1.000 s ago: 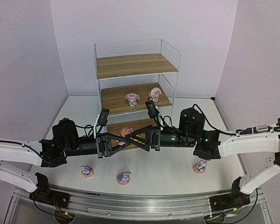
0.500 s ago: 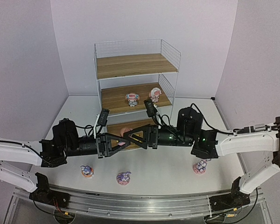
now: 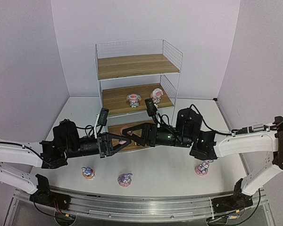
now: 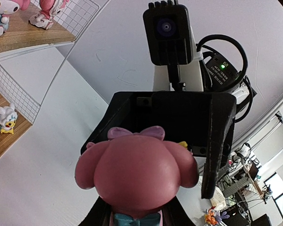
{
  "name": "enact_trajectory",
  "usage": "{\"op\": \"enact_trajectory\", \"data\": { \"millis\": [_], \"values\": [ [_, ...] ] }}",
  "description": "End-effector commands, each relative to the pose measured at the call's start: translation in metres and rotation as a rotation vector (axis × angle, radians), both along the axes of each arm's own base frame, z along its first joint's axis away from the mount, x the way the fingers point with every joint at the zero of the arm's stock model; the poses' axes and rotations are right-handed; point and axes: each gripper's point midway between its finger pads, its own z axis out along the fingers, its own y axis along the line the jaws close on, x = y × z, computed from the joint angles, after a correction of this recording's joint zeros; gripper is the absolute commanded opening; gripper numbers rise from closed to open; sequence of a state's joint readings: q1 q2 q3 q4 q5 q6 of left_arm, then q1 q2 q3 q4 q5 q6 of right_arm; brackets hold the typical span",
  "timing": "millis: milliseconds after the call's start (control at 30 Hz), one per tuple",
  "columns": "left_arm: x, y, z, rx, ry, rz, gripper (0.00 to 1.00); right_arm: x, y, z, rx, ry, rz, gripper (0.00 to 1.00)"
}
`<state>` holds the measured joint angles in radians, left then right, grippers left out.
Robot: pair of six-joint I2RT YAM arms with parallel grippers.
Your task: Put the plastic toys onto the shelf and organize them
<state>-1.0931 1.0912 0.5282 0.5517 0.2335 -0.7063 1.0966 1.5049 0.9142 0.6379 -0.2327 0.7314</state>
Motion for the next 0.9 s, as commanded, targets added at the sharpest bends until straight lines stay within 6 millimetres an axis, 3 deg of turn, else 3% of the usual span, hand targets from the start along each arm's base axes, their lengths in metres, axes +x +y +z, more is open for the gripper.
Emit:
{"op": "enact_trajectory", "data": {
  "millis": [0, 267, 467, 667, 867],
  "values": [
    [-0.002, -0.001, 0.015, -0.038, -0.033, -0.005, 0.0, -0.001, 0.007, 0.033, 0.123, 0.001, 0.007, 0.56],
    [-0.003, 0.001, 0.017, -0.025, -0.041, -0.012, 0.0, -0.001, 0.008, 0.029, 0.115, -0.003, 0.013, 0.16],
    [-0.014, 0.005, 0.029, -0.037, -0.079, -0.056, 0.1, -0.018, 0.013, 0.039, 0.125, -0.079, 0.107, 0.06],
    [-0.012, 0.011, 0.027, -0.002, -0.07, -0.029, 0.52, -0.016, 0.013, 0.049, 0.14, -0.106, 0.09, 0.02],
    [-0.007, 0.029, 0.024, 0.032, -0.056, 0.044, 0.79, 0.006, 0.003, 0.052, 0.094, -0.153, -0.055, 0.0]
  ]
}}
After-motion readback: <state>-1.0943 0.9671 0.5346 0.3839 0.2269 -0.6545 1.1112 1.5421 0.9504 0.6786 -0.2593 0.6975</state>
